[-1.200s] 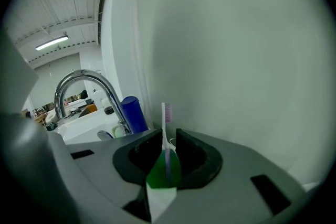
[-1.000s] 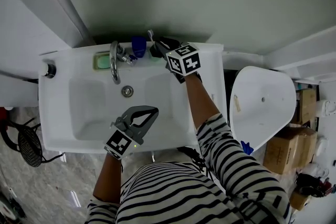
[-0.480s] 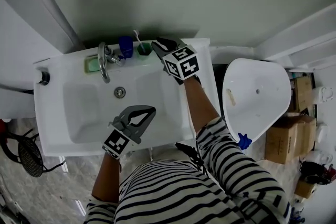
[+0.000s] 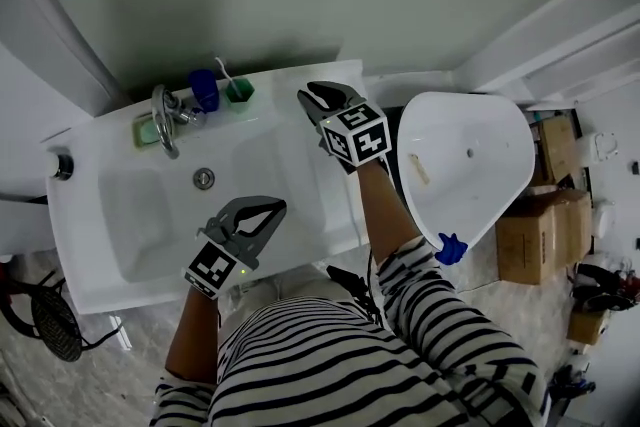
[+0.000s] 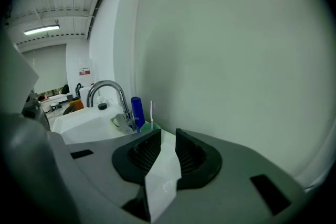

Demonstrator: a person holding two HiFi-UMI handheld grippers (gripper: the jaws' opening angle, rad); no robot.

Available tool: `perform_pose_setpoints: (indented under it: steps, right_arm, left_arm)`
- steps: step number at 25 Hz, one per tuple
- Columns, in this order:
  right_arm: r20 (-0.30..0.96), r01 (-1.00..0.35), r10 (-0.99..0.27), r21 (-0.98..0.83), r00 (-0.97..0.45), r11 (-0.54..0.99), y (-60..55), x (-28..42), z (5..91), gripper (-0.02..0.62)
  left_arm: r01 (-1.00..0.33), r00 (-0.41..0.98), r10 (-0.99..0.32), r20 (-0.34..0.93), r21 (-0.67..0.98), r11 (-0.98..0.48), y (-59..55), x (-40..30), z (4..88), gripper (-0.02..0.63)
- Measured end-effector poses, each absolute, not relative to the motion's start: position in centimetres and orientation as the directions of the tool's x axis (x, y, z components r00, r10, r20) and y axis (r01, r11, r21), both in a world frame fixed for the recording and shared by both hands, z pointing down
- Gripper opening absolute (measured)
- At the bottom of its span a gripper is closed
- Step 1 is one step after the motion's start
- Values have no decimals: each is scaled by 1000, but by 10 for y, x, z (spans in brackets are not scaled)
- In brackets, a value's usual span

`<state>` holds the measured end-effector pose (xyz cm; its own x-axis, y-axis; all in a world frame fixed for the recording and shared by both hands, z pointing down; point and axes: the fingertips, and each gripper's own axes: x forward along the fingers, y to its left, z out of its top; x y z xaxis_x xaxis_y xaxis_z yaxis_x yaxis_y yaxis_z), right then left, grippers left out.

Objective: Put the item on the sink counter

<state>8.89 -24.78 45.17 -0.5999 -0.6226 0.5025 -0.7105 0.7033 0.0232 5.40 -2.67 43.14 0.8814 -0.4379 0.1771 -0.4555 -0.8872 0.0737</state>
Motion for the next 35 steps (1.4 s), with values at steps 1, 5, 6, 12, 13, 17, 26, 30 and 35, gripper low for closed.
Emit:
perform_pose_setpoints:
  steps: [1,5,6,12,13,17,26,30,35]
  right_arm:
    - [508,-719,-628,24,-590,695,-244,98,453,73]
    - [529,-749,-645,28,-551,663,-228,130,460,74]
    - [535,-756,-649,28,-541,654,-224,138,462,73]
    - [571,-797,-666,32,-480,603,-205,178,476,74]
    - [578,-803,-667,34,-470,595,-203,184,479,74]
    - [619,-822,-661,42,-424,568,-192,210,493,74]
    - [753,-861,-568,2,-333,508,-161,260,558,75]
    - [804,-873,-513,-15,-300,488,-148,273,585,75]
    - [856,-879,-443,-26,-265,477,-138,284,611,75]
  left_arm:
    - [-450,884,-432,177,73,-890,-26,57,431,6]
    - [-428,894,-411,178,70,-901,-23,65,431,6]
    - [-422,897,-405,178,70,-904,-22,67,431,6]
    - [-384,914,-366,176,84,-919,-17,82,434,6]
    - [-377,917,-358,176,86,-922,-16,84,435,6]
    - [-347,928,-329,176,88,-934,-15,96,437,6]
    - [-309,941,-289,176,98,-946,-17,110,441,6]
    - [-304,942,-283,179,102,-947,-17,111,443,6]
    - [-303,943,-282,179,108,-947,-19,111,444,6]
